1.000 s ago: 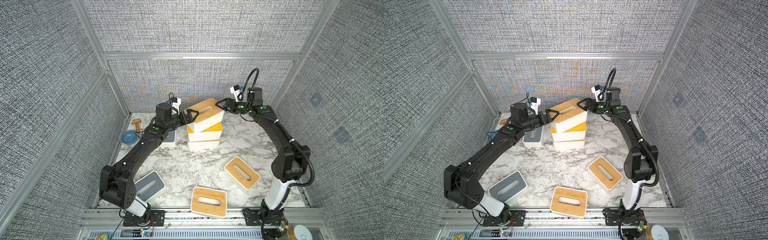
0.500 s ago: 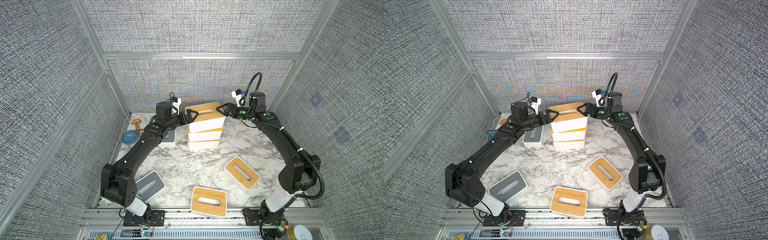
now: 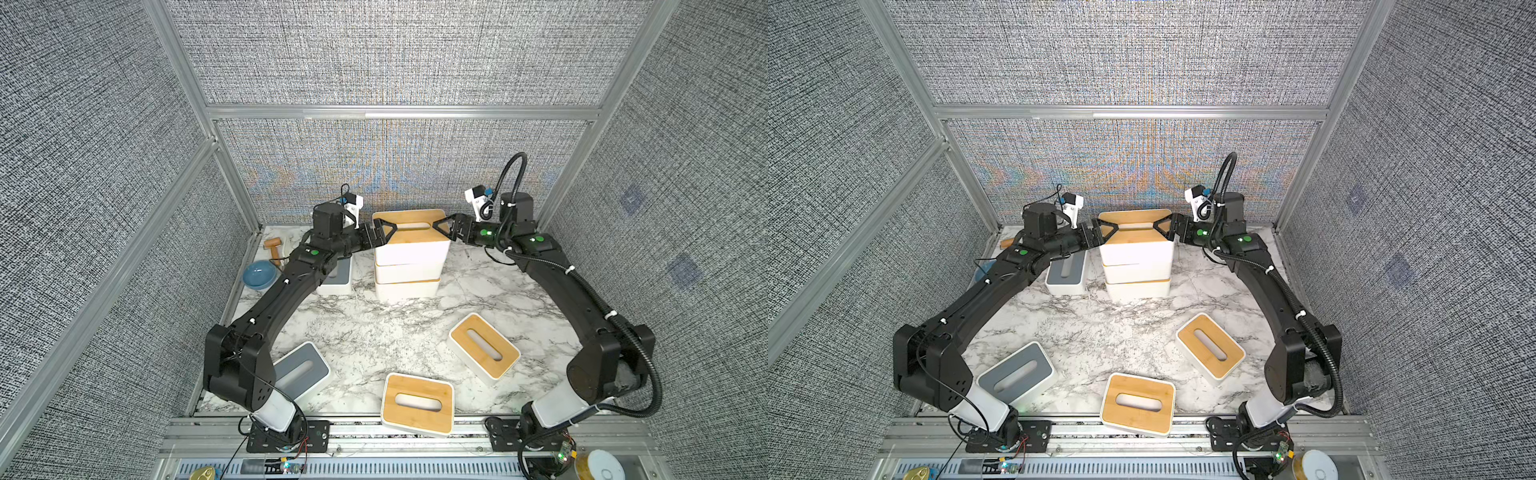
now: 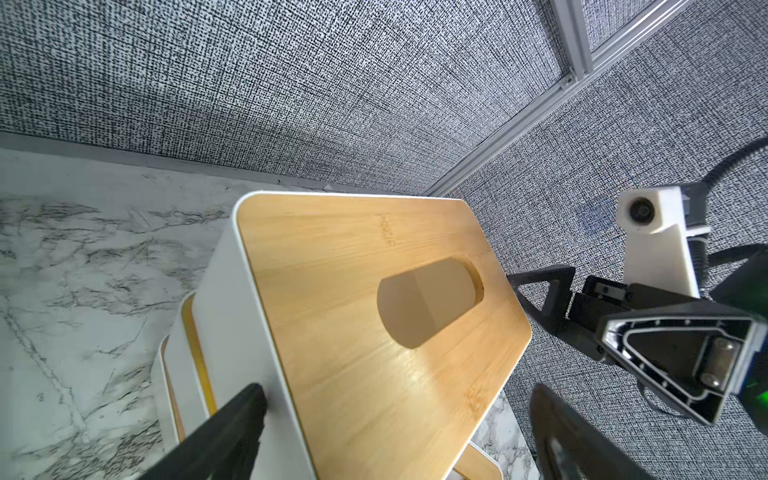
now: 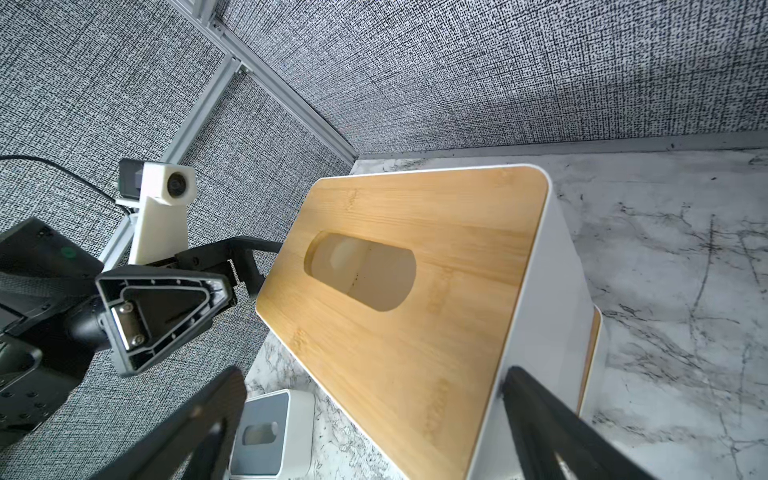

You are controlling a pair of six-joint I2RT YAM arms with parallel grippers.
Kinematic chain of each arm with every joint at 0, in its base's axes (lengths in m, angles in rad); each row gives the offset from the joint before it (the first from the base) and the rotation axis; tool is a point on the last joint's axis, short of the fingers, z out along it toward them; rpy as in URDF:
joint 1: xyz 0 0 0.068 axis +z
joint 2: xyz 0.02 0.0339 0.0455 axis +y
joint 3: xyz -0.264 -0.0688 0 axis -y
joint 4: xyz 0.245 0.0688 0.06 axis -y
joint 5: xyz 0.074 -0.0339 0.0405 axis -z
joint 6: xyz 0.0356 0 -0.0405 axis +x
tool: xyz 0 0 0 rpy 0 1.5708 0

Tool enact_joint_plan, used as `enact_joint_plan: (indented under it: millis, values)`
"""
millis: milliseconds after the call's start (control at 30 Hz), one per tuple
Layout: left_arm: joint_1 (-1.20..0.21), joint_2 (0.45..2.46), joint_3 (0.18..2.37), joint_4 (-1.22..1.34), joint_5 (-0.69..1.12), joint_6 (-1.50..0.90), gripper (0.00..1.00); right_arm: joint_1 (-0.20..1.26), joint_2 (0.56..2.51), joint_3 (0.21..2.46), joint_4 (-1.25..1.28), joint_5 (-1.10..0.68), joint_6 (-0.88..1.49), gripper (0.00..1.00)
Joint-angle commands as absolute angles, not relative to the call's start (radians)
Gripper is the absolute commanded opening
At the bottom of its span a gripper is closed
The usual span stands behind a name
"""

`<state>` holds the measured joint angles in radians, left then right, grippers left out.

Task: Stack the tissue boxes
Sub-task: Place the tissue box at the tissue box.

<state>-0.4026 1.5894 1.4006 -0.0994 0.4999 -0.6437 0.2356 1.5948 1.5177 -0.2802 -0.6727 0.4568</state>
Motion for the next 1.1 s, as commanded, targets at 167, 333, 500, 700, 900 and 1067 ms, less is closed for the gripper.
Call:
enact_joint_plan:
  millis: [167, 333, 500, 700, 900, 1067]
  values:
    - [-0.404, 1.585, 1.402, -0.072, 0.614, -0.644, 0.99, 0.259, 1.593, 1.506, -0.221, -0.752, 0.478, 0.99]
    - [-0.403, 1.580, 1.402, -0.070, 0.615, -0.646, 0.99, 0.259, 1.622, 1.543, -0.232, -0.753, 0.474, 0.99]
    - [-0.403, 1.577, 1.398, -0.069, 0.616, -0.646, 0.99, 0.260, 1.651, 1.583, -0.254, -0.752, 0.466, 0.99]
    - [-0.402, 1.576, 1.401, -0.072, 0.618, -0.642, 0.99, 0.259, 1.633, 1.554, -0.239, -0.752, 0.470, 0.99]
    - [-0.400, 1.585, 1.410, -0.073, 0.620, -0.643, 0.99, 0.259, 1.626, 1.549, -0.252, -0.746, 0.459, 0.99]
    - [-0.397, 1.583, 1.419, -0.081, 0.606, -0.644, 0.99, 0.255, 1.636, 1.556, -0.257, -0.741, 0.457, 0.99]
